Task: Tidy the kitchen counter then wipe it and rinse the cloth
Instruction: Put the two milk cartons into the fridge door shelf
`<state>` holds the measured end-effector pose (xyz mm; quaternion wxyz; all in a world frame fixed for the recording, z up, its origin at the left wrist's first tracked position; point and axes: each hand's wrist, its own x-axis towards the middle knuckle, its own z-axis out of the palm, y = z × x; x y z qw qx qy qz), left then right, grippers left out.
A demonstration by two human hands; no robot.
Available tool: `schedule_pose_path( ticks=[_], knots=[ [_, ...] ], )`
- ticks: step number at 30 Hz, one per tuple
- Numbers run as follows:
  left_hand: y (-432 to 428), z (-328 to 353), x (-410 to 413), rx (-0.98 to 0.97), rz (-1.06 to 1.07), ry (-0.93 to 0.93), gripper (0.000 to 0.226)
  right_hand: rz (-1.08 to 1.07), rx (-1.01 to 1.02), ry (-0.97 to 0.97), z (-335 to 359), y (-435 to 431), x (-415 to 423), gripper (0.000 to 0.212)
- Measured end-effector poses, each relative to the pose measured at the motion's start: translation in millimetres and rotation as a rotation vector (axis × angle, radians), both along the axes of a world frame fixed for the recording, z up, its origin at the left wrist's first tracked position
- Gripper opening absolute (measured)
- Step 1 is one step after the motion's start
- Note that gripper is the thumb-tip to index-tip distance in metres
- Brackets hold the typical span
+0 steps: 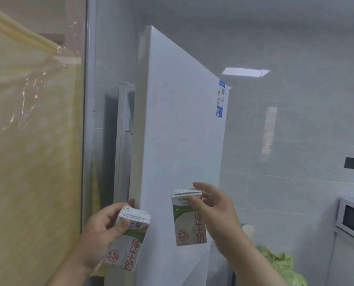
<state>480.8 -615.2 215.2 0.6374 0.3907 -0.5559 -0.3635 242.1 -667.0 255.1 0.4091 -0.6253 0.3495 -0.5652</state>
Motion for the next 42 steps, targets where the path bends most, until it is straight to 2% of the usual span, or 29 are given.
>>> schedule_pose_path(
  ticks=[6, 10, 11, 14, 15, 17, 19, 21, 23, 25, 27, 29, 31, 32, 34, 37, 38, 41, 42],
  knots=[
    [22.3, 1.2, -20.9, 0.034, -0.060, -0.006, 0.105, -0.026, -0.035, 0.000, 7.2, 25.0, -19.8, 0.025],
    [24.4, 6.5, -17.6, 0.033, -0.084, 0.030, 0.106, -0.119, -0.062, 0.042, 10.9, 32.2, -22.0, 0.015],
    [23.9, 8.5, -17.6, 0.030, -0.087, 0.037, 0.102, -0.156, -0.075, 0.051, 12.8, 34.4, -22.3, 0.013],
    [22.0, 17.1, -21.8, 0.027, -0.124, 0.053, 0.070, -0.267, -0.114, 0.092, 17.5, 43.2, -28.9, 0.027],
    [21.0, 19.0, -23.6, 0.022, -0.135, 0.050, 0.066, -0.298, -0.132, 0.116, 19.2, 47.0, -33.0, 0.031],
    [17.2, 22.8, -29.0, 0.020, -0.162, 0.009, 0.082, -0.353, -0.154, 0.169, 20.8, 54.4, -44.1, 0.036],
    [15.4, 25.9, -36.3, 0.012, -0.183, -0.039, 0.097, -0.394, -0.152, 0.240, 21.4, 63.5, -55.9, 0.051],
    [12.7, 28.1, -44.2, 0.006, -0.203, -0.063, 0.102, -0.390, -0.167, 0.325, 20.3, 74.5, -65.0, 0.062],
    [8.1, 28.3, -48.4, 0.014, -0.221, -0.048, 0.100, -0.313, -0.205, 0.458, 20.2, 85.5, -66.9, 0.064],
    [4.3, 28.8, -51.1, 0.037, -0.257, -0.014, 0.096, -0.251, -0.210, 0.624, 22.1, 93.8, -63.6, 0.059],
    [1.2, 29.0, -53.9, 0.041, -0.272, 0.031, 0.090, -0.244, -0.169, 0.711, 27.0, 96.6, -59.1, 0.054],
    [1.0, 32.1, -56.4, 0.042, -0.287, 0.057, 0.078, -0.258, -0.136, 0.736, 32.2, 94.9, -56.0, 0.052],
    [4.4, 35.6, -59.4, 0.040, -0.280, 0.096, 0.053, -0.277, -0.128, 0.755, 34.2, 92.2, -57.2, 0.052],
    [4.3, 36.7, -60.8, 0.038, -0.292, 0.110, 0.053, -0.288, -0.136, 0.762, 33.8, 90.6, -59.2, 0.053],
    [0.9, 35.8, -61.7, 0.033, -0.304, 0.103, 0.067, -0.310, -0.161, 0.774, 32.0, 89.2, -64.0, 0.053],
    [0.9, 37.3, -67.4, 0.047, -0.309, 0.116, 0.036, -0.348, -0.201, 0.753, 26.3, 85.5, -73.5, 0.052],
    [0.5, 37.5, -69.7, 0.043, -0.310, 0.117, 0.035, -0.363, -0.224, 0.734, 24.4, 83.4, -77.7, 0.051],
    [1.2, 40.3, -78.5, -0.008, -0.357, 0.078, 0.068, -0.387, -0.239, 0.669, 20.3, 81.1, -90.6, 0.050],
    [2.8, 41.1, -82.4, -0.011, -0.359, 0.076, 0.073, -0.401, -0.228, 0.649, 19.0, 83.1, -95.3, 0.051]
  ],
)
